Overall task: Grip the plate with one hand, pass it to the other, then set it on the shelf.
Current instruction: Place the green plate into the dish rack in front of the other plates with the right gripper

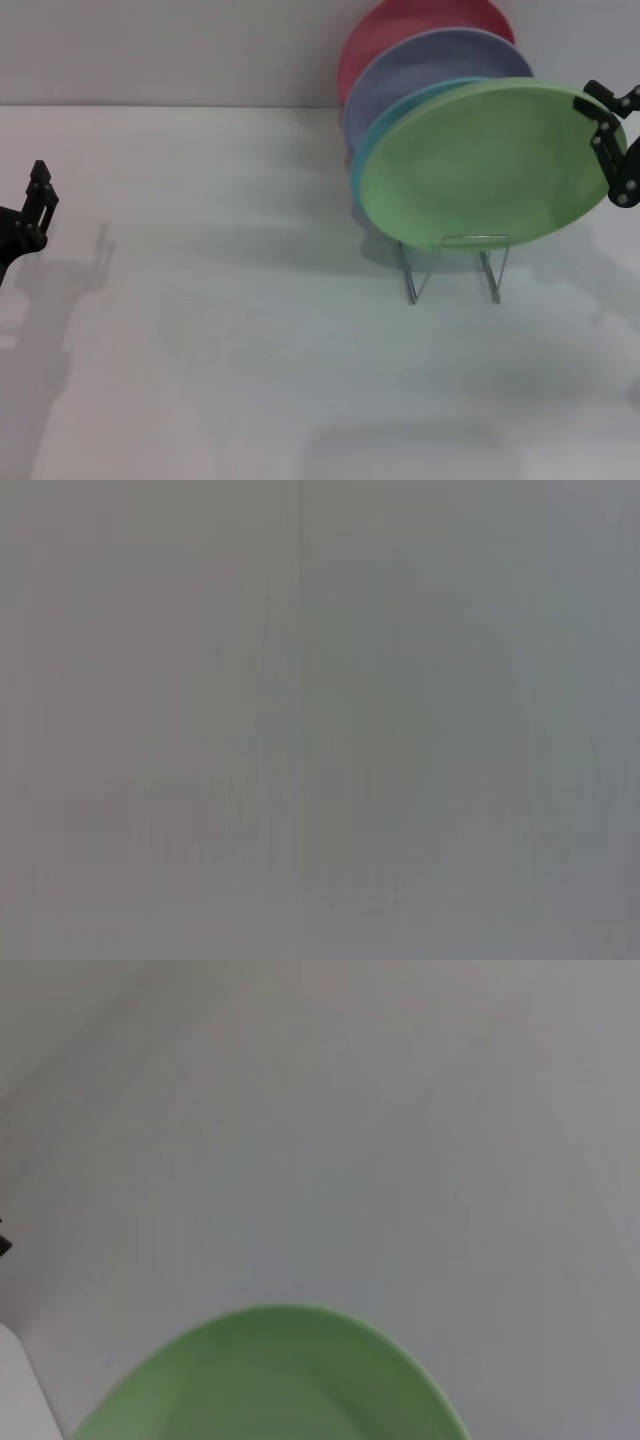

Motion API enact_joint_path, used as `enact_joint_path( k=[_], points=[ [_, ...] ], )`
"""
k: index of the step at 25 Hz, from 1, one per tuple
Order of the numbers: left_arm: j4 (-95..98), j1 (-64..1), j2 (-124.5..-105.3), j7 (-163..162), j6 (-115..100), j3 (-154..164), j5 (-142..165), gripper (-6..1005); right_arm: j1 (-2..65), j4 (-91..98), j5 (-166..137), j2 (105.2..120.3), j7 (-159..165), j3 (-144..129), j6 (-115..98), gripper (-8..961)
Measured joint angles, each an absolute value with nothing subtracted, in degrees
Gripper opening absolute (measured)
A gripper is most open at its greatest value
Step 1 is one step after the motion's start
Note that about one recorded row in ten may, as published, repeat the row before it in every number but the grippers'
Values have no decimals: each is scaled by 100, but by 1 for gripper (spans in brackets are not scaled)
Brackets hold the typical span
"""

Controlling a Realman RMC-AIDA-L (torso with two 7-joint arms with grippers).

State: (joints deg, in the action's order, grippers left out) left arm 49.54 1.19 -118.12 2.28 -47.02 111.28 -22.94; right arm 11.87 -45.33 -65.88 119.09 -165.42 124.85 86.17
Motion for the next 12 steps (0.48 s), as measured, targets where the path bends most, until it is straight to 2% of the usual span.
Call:
enact_joint_path(
  k=[12],
  points=[
    [4906, 33, -11822, 228, -4704, 11180, -2294, 638, 1358, -4292, -6862, 11909, -16546, 12486, 8237, 81]
  ],
)
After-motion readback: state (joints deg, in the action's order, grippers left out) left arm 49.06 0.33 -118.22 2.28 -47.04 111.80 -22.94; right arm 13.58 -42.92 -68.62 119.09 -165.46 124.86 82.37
